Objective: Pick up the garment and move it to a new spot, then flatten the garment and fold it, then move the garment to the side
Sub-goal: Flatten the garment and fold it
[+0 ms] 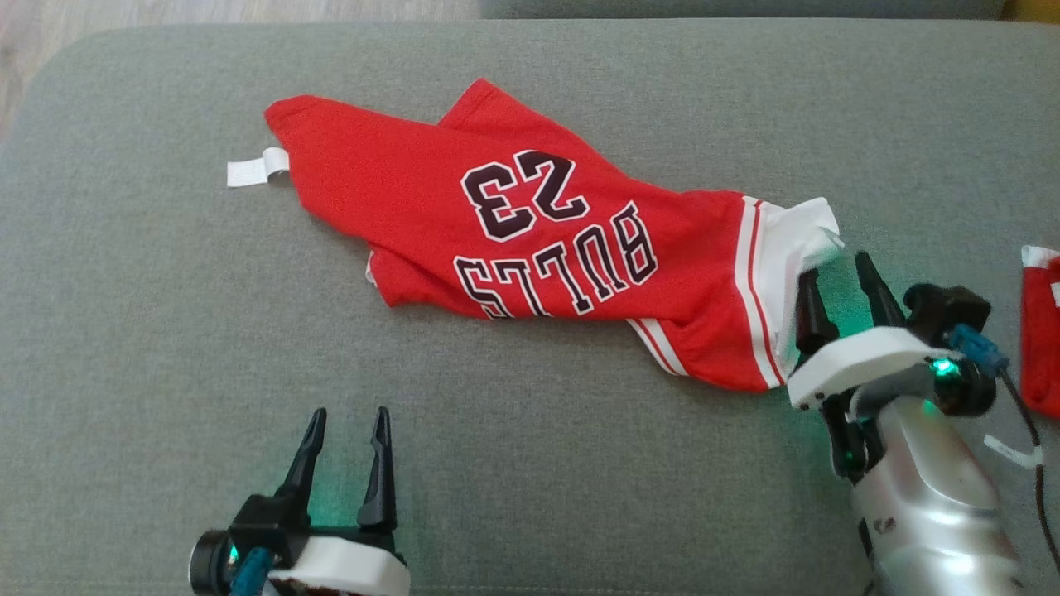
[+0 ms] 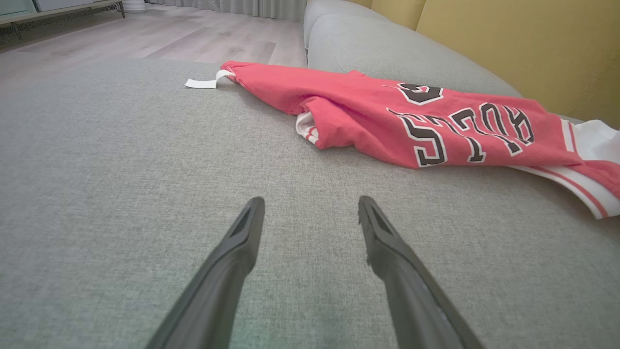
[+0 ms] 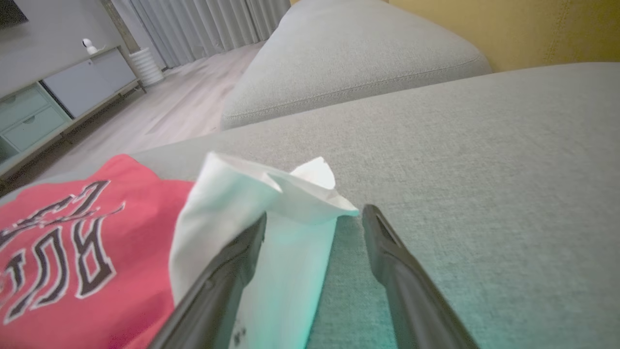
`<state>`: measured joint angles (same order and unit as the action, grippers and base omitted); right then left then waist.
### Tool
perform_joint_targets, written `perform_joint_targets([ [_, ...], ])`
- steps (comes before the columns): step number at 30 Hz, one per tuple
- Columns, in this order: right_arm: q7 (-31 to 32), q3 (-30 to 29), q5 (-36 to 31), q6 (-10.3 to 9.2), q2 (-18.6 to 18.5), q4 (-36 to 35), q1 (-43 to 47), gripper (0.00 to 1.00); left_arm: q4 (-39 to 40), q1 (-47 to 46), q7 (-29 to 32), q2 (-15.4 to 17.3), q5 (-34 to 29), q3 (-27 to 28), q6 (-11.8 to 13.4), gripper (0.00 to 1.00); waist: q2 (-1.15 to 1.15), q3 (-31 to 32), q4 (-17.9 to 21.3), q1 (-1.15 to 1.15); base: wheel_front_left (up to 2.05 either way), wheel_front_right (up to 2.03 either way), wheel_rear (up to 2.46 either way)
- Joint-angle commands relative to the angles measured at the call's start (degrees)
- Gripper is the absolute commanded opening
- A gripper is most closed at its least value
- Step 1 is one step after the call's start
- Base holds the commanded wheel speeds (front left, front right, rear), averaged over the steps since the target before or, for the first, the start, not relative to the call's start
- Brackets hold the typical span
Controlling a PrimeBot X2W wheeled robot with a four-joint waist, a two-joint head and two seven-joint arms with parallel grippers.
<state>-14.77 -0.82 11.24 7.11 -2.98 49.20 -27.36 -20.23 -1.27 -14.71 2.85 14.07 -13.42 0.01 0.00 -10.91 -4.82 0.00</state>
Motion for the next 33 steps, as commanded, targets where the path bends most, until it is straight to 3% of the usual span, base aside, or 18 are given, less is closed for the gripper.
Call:
perform_joint_targets([
  [1,-0.23,2.09,1.26,0.37,0.10,-2.69,-0.47,1.00,1.33,-2.33,-0.29,0.03,-0.15,1.12,0.22,1.00,0.00,0.00,-0.12,0.00,0.00,0.00,0.00],
  [10,-0.23,7.14,8.79,0.37,0.11,-7.21,2.66,1.00,1.36,-2.13,-0.29,0.03,0.00,-0.15,-0.13,1.00,0.00,0.41,-0.32,0.00,0.00,0.00,0.00],
  [22,-0.23,10.80,9.34,0.37,0.11,-3.49,-0.04,0.98,0.37,-2.53,-0.29,0.03,0.78,-0.10,0.07,1.00,0.00,0.05,-1.73,0.00,0.00,0.00,0.00],
  [23,-0.23,10.62,9.17,0.37,0.11,-2.93,-0.16,0.72,0.35,-2.47,-0.29,0.03,0.92,-0.18,0.13,1.00,0.00,0.05,-1.83,0.00,0.00,0.00,0.00],
  [25,-0.23,10.23,9.13,0.37,0.11,-2.19,-0.39,0.00,0.17,-2.33,-0.29,0.03,1.15,-0.29,0.15,1.00,0.00,0.04,-2.00,0.00,0.00,0.00,0.00],
  [33,-0.23,4.22,6.70,0.37,0.11,-9.26,0.66,0.00,-0.11,-1.21,-0.29,0.03,1.55,0.11,0.09,1.00,0.00,2.18,-0.85,0.00,0.00,0.00,0.00],
])
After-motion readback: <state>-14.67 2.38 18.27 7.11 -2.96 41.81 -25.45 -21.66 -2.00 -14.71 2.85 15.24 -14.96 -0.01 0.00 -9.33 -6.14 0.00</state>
